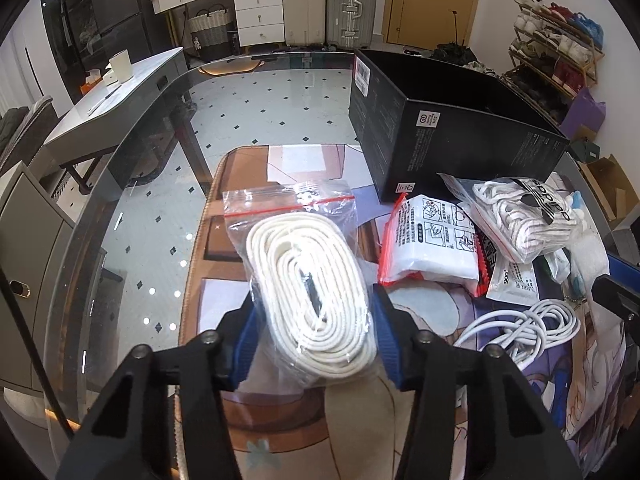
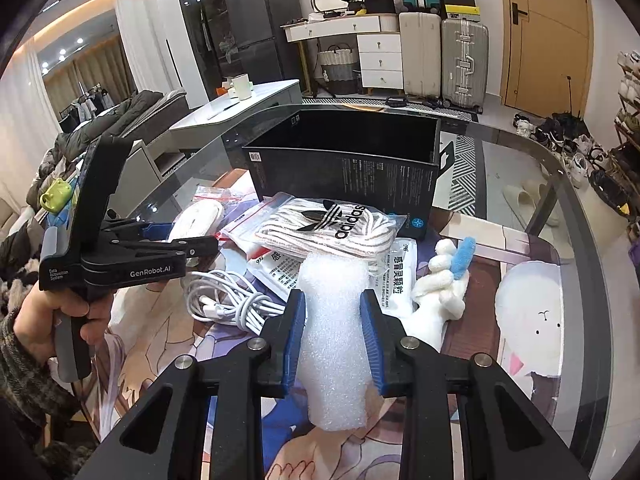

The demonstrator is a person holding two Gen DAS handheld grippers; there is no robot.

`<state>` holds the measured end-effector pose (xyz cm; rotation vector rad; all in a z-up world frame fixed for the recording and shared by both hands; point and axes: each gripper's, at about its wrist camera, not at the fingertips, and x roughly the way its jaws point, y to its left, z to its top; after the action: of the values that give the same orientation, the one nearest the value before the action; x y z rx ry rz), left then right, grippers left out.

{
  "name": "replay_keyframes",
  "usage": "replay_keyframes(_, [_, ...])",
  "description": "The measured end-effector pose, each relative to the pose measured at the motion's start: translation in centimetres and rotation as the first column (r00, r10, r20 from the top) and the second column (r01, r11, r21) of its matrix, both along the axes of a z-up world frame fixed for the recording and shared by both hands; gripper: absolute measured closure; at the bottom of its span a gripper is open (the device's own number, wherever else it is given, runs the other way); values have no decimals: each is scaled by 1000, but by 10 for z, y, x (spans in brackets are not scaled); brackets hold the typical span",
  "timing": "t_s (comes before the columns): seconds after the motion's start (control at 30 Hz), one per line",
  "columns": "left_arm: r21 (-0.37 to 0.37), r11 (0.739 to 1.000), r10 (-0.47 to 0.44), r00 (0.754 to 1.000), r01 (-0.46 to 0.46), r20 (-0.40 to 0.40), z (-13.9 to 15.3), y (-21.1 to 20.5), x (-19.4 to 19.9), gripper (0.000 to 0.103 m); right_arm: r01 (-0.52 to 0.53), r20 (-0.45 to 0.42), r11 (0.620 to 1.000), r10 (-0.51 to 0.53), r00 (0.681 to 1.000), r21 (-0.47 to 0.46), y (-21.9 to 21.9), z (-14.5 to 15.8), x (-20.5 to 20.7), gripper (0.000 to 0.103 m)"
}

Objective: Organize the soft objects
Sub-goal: 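Carry the foam block with the right gripper while the left carries the rope bag toward the black box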

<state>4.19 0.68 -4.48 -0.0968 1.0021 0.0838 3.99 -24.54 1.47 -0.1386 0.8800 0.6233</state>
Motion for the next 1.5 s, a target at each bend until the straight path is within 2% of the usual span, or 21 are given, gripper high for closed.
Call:
replay_keyframes(0.17, [-58, 998, 2, 1000, -2, -4, 3, 10, -3, 67, 2, 5, 1000, -2, 1000, 14, -1, 6, 1, 74])
replay_keyframes(0.3, [-52, 999, -7, 1000, 7, 11, 6, 10, -9, 70, 7, 5, 1000, -7, 1000, 26, -1, 10, 3, 74])
replay_keyframes(0.9, [13, 997, -82, 989, 81, 127, 56, -16, -22, 70, 11, 88, 1000, -10, 996, -6, 9, 40, 17, 74])
replay_keyframes(1.5, [30, 989, -151, 973, 148, 176, 89, -30, -14, 70, 11, 100, 999, -8, 995, -30, 22, 69, 40, 74])
